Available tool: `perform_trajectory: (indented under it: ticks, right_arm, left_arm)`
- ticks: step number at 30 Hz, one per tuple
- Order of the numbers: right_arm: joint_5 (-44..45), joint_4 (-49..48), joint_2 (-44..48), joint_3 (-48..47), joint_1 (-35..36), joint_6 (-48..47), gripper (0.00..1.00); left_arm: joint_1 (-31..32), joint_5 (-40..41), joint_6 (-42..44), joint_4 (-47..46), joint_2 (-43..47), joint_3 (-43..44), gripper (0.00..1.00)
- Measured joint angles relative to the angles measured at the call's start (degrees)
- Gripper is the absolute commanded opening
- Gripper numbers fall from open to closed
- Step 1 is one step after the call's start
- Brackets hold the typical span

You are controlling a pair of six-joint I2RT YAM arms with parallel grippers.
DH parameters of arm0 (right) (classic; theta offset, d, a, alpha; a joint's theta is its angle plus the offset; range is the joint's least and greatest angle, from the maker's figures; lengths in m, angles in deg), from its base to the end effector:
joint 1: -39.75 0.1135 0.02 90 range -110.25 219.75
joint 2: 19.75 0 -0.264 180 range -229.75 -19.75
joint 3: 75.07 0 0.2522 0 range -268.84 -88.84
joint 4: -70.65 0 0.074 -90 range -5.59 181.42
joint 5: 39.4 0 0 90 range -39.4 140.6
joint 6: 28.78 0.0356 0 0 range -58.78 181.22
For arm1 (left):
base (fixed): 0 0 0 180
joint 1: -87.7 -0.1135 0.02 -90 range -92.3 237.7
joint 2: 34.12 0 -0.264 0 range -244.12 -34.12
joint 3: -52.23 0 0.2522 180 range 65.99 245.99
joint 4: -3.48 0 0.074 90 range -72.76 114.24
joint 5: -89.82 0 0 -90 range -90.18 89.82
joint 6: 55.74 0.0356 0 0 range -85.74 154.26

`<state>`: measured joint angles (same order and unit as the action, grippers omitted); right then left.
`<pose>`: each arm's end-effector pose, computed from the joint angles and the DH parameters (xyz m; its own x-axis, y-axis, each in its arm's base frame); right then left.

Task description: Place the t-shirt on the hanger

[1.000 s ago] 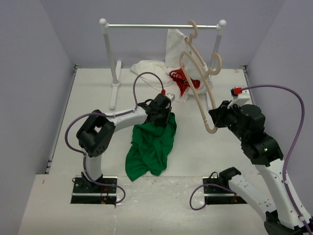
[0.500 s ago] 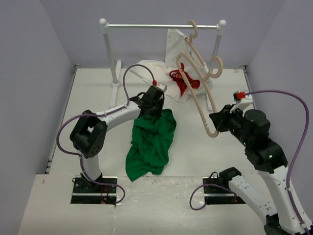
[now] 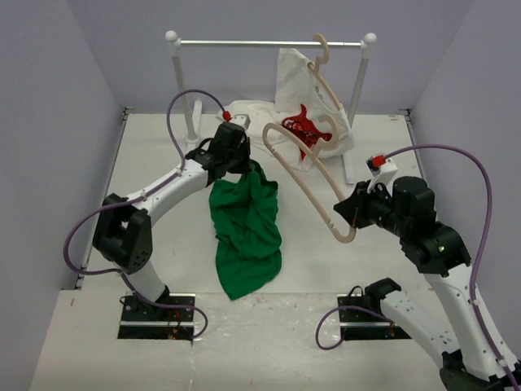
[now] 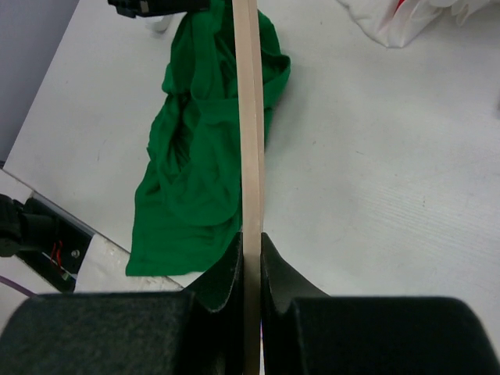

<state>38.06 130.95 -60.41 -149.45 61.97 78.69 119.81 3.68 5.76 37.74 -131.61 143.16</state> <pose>0.1144 0.0551 0.3769 -0.5599 0.0878 -0.8239 -0.3992 0.8427 0.3611 0.3298 -0.2041 0.2748 -0.7191 -0.1108 -0.6861 0.1640 0.9323 -0.3224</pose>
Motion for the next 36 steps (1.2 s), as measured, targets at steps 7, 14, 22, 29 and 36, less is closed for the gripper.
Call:
perform_trajectory:
  ticks: [7, 14, 22, 29, 36]
  right_arm:
    - [0.6, 0.1, -0.6, 1.1, 0.0, 0.1, 0.00]
    - [2.5, -0.3, 1.0, 1.1, 0.0, 0.1, 0.00]
    - [2.5, -1.9, 0.2, 1.1, 0.0, 0.1, 0.00]
    - [2.5, -2.5, -0.6, 1.2, 0.0, 0.1, 0.00]
    - [2.5, -2.5, -0.6, 1.2, 0.0, 0.1, 0.00]
  left_arm:
    - [-1.4, -5.1, 0.9, -2.5, 2.2, -5.4, 0.11]
    - [2.5, -6.6, 1.4, -3.1, 4.9, -19.4, 0.59]
    - [3.7, 4.8, 1.7, 3.2, 13.9, -19.2, 0.54]
    - [3.6, 7.7, 3.7, 3.8, 9.7, -8.7, 0.40]
    - [3.6, 6.8, 4.1, 5.1, 3.7, -8.6, 0.41]
